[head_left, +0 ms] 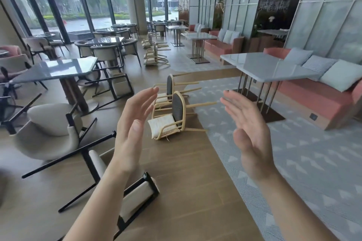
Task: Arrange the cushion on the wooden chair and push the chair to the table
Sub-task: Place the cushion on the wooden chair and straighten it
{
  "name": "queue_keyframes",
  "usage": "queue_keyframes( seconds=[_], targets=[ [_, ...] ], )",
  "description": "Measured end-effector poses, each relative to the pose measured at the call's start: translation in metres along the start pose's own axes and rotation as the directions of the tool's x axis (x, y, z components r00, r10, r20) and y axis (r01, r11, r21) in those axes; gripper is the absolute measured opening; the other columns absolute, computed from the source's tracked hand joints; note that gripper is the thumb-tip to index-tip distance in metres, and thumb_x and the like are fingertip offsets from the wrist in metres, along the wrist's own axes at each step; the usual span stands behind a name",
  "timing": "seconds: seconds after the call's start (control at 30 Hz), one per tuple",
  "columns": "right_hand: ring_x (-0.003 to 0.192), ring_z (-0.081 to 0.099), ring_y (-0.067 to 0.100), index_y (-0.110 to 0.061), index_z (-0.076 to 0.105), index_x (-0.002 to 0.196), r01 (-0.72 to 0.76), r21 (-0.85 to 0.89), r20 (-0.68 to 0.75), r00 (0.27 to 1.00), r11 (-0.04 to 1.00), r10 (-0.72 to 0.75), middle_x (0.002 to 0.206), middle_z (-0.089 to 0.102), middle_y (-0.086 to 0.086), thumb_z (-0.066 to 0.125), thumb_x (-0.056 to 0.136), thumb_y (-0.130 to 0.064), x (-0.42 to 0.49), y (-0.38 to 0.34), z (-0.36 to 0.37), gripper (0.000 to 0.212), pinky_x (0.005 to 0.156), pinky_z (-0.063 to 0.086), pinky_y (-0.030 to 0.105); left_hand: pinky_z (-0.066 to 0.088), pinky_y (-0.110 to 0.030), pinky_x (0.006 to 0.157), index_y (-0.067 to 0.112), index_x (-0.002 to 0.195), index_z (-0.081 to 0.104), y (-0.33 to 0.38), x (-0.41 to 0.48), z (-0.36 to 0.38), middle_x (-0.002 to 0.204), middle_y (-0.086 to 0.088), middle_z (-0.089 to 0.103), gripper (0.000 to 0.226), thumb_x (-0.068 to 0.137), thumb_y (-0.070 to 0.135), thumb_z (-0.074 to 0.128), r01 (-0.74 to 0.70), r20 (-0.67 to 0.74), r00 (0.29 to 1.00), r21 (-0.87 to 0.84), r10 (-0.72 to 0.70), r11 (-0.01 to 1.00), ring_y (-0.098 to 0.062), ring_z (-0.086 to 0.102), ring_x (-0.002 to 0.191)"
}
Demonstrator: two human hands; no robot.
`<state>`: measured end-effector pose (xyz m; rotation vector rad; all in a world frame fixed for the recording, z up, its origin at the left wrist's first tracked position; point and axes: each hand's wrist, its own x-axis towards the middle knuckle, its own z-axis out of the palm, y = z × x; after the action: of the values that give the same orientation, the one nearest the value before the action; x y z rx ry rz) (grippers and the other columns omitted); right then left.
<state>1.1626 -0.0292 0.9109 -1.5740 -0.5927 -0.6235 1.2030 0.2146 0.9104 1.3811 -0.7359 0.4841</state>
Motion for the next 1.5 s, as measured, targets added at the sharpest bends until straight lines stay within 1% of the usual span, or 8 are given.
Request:
queue_keyframes(
  seconds=[0.13,0.43,0.6,0.73,0.83,1.03,1.3,1.5],
  targets=[
    [0.146,0.049,0.026,-0.003,0.042,0.15,0.015,0.052,0.02,1.0,0.999,-0.016,0.156,0.051,0.009,0.059,0.088,-0.076,0.062,0.059,-0.003,0.097,0.123,0.036,0.051,0.035,-0.046,0.124,0.039,0.147,0.055,-0.05,0.056,-0.006,0.16,-0.004,0.052,0.064,0.096,0.078,0.052,-0.003,-0.009,1.0,0.044,0.003,0.999,-0.032,0.043,0.154],
    [0.146,0.05,0.025,-0.005,0.041,0.148,-0.013,0.161,0.085,0.996,0.987,0.0,0.154,0.051,0.011,0.06,0.088,-0.075,0.194,0.177,0.016,0.094,0.123,0.035,0.052,0.033,-0.055,0.124,0.033,0.15,0.053,-0.156,0.16,-0.042,0.161,-0.008,0.051,0.067,0.098,0.076,0.05,0.033,-0.075,0.997,0.146,-0.022,0.989,-0.035,0.044,0.153],
    [0.146,0.049,0.027,0.001,0.04,0.15,-0.044,0.191,0.119,0.993,0.981,0.022,0.155,0.051,0.013,0.06,0.09,-0.073,0.249,0.255,0.038,0.097,0.123,0.036,0.051,0.031,-0.056,0.126,0.033,0.151,0.052,-0.222,0.204,-0.072,0.162,-0.01,0.049,0.067,0.098,0.075,0.051,0.053,-0.109,0.993,0.144,-0.037,0.988,-0.036,0.042,0.154],
    [0.145,0.05,0.026,-0.005,0.042,0.149,-0.058,0.19,0.136,0.99,0.98,0.033,0.154,0.052,0.011,0.061,0.09,-0.072,0.305,0.324,0.062,0.092,0.122,0.037,0.051,0.032,-0.053,0.125,0.033,0.15,0.052,-0.29,0.247,-0.101,0.161,-0.008,0.051,0.068,0.097,0.076,0.051,0.037,-0.147,0.989,0.137,-0.016,0.99,-0.035,0.043,0.153],
    [0.144,0.051,0.027,-0.005,0.043,0.148,-0.068,0.185,0.135,0.99,0.98,0.043,0.154,0.053,0.01,0.06,0.089,-0.073,0.356,0.364,0.08,0.092,0.121,0.038,0.05,0.034,-0.052,0.125,0.025,0.15,0.049,-0.333,0.293,-0.124,0.159,-0.009,0.052,0.074,0.097,0.077,0.051,0.046,-0.168,0.986,0.142,-0.022,0.989,-0.035,0.044,0.153],
    [0.143,0.053,0.026,-0.005,0.043,0.149,-0.044,0.144,0.115,0.993,0.989,0.027,0.153,0.054,0.01,0.058,0.09,-0.074,0.441,0.441,0.096,0.092,0.12,0.04,0.053,0.035,-0.052,0.125,0.031,0.151,0.05,-0.409,0.377,-0.161,0.161,-0.008,0.052,0.072,0.097,0.078,0.047,0.05,-0.161,0.987,0.146,-0.026,0.988,-0.032,0.044,0.153],
    [0.144,0.052,0.026,-0.006,0.042,0.149,-0.087,0.152,0.067,0.995,0.985,0.077,0.155,0.052,0.012,0.058,0.089,-0.075,0.525,0.565,0.093,0.092,0.121,0.039,0.052,0.036,-0.049,0.123,0.036,0.15,0.052,-0.54,0.472,-0.184,0.16,-0.006,0.052,0.065,0.099,0.077,0.046,0.077,-0.106,0.992,0.152,-0.061,0.985,-0.032,0.045,0.153],
    [0.143,0.052,0.026,0.004,0.04,0.15,-0.108,0.2,0.034,0.994,0.974,0.103,0.154,0.05,0.016,0.057,0.089,-0.075,0.613,0.659,0.107,0.101,0.121,0.04,0.048,0.037,-0.048,0.122,0.034,0.149,0.053,-0.625,0.559,-0.2,0.159,-0.006,0.053,0.065,0.1,0.076,0.047,0.118,-0.073,0.992,0.168,-0.106,0.979,-0.032,0.046,0.152]
  ],
)
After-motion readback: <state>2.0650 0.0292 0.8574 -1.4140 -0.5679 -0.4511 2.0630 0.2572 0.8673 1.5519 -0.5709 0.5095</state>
